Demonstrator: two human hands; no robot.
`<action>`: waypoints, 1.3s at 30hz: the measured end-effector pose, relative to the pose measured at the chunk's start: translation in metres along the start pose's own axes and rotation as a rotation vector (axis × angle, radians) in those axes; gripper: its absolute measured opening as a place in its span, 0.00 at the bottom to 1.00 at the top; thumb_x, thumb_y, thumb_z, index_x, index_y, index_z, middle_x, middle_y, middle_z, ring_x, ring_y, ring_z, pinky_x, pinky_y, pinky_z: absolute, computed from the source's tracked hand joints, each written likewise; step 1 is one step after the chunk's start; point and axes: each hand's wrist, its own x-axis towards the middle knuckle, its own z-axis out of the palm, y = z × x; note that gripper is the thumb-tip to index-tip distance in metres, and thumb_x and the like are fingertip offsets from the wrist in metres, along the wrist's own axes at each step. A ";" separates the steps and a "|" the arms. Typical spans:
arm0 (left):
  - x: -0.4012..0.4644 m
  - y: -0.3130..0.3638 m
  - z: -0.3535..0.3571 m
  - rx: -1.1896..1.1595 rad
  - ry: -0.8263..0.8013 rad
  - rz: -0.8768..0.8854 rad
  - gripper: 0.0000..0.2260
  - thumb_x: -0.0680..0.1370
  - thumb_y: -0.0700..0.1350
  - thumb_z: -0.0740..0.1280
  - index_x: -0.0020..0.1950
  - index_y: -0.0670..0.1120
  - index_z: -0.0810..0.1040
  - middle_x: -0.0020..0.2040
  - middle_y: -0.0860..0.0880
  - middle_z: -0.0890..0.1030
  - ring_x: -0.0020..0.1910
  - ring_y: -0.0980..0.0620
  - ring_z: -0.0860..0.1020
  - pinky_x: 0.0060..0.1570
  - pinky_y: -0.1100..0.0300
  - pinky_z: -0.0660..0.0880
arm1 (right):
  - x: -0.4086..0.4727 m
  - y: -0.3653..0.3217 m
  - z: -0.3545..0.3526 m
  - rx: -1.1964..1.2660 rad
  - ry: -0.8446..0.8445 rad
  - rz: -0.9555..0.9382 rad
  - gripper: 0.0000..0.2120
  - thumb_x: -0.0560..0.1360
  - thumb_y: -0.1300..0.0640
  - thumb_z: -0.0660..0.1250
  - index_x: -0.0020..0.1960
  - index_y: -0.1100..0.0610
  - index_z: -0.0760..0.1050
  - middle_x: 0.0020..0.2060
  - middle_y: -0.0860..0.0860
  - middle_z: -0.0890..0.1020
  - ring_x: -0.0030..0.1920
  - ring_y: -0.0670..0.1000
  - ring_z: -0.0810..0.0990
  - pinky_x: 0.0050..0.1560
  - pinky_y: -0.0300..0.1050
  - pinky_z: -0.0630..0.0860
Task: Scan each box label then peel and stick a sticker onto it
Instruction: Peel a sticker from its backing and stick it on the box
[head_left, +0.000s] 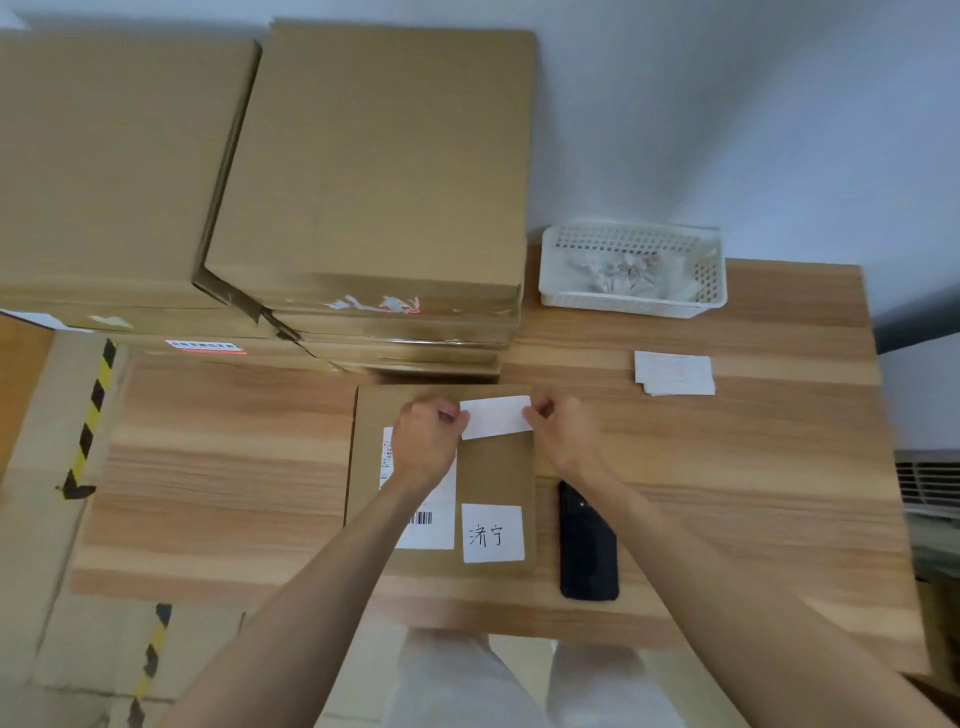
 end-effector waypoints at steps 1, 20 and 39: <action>0.003 -0.003 0.002 0.013 -0.003 0.005 0.06 0.79 0.46 0.71 0.48 0.44 0.85 0.39 0.53 0.79 0.48 0.44 0.81 0.48 0.53 0.79 | 0.000 0.000 0.000 -0.018 -0.002 0.005 0.06 0.79 0.51 0.66 0.47 0.53 0.77 0.41 0.47 0.81 0.43 0.51 0.79 0.45 0.52 0.77; 0.013 -0.023 0.001 -0.145 -0.019 0.025 0.14 0.74 0.42 0.77 0.45 0.39 0.73 0.38 0.50 0.72 0.34 0.55 0.69 0.32 0.67 0.66 | 0.011 0.012 0.009 0.159 -0.066 0.042 0.11 0.80 0.44 0.59 0.46 0.48 0.74 0.40 0.46 0.82 0.39 0.53 0.80 0.45 0.63 0.81; -0.040 -0.127 -0.063 -0.123 0.098 -0.152 0.32 0.75 0.54 0.76 0.74 0.43 0.69 0.69 0.45 0.72 0.64 0.47 0.74 0.60 0.53 0.72 | -0.052 0.033 0.039 0.370 -0.133 0.092 0.28 0.78 0.44 0.69 0.71 0.58 0.67 0.57 0.48 0.76 0.52 0.45 0.77 0.46 0.36 0.72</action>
